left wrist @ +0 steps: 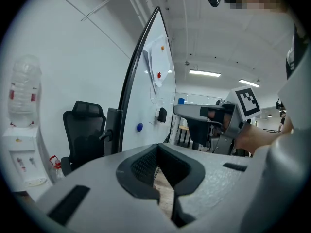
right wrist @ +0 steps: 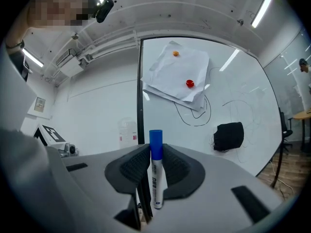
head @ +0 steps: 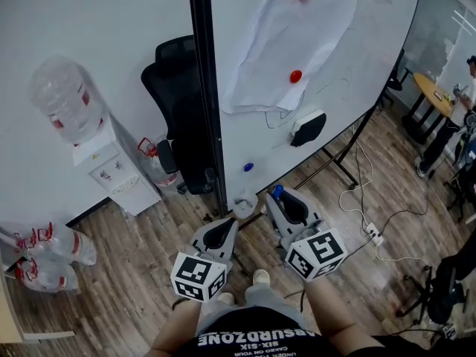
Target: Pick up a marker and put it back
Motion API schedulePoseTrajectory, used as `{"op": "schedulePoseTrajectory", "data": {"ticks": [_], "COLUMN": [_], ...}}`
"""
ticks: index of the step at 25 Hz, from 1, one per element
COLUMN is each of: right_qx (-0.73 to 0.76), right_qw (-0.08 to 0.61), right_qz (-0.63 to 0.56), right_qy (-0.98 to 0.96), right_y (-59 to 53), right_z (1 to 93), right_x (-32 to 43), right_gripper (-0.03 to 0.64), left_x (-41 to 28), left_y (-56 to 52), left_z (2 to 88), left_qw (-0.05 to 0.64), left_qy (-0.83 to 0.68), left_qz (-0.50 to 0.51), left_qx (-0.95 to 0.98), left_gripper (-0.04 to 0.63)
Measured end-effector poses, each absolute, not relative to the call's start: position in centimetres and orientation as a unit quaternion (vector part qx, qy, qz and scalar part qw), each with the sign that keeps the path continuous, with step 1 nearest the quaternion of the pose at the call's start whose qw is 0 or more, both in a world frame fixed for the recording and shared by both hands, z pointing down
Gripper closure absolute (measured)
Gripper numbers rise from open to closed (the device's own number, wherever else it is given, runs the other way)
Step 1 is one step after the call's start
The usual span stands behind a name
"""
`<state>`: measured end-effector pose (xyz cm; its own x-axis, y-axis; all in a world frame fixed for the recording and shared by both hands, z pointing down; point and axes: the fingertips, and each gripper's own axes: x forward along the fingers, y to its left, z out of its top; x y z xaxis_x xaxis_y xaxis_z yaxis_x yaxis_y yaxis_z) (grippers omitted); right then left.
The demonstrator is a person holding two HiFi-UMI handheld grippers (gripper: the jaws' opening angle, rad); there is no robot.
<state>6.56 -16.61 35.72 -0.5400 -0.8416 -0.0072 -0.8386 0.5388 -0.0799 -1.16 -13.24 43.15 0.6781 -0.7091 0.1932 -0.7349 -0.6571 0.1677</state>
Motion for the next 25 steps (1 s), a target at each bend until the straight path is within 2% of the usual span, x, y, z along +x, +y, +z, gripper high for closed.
{"op": "schedulePoseTrajectory", "data": {"ticks": [25], "right_qx": [-0.443], "right_qw": [0.018], "right_qz": [-0.043], "right_qy": [0.895], "right_y": [-21.1], "right_z": [36.9], "right_x": [5.1], "right_gripper": [0.543], "left_x": [-1.9], "left_y": [-16.2], "left_z": [43.4], "left_qw": [0.116], "left_qy": [-0.433], "left_qz": [0.060], "left_qx": [0.892], "left_gripper": [0.588]}}
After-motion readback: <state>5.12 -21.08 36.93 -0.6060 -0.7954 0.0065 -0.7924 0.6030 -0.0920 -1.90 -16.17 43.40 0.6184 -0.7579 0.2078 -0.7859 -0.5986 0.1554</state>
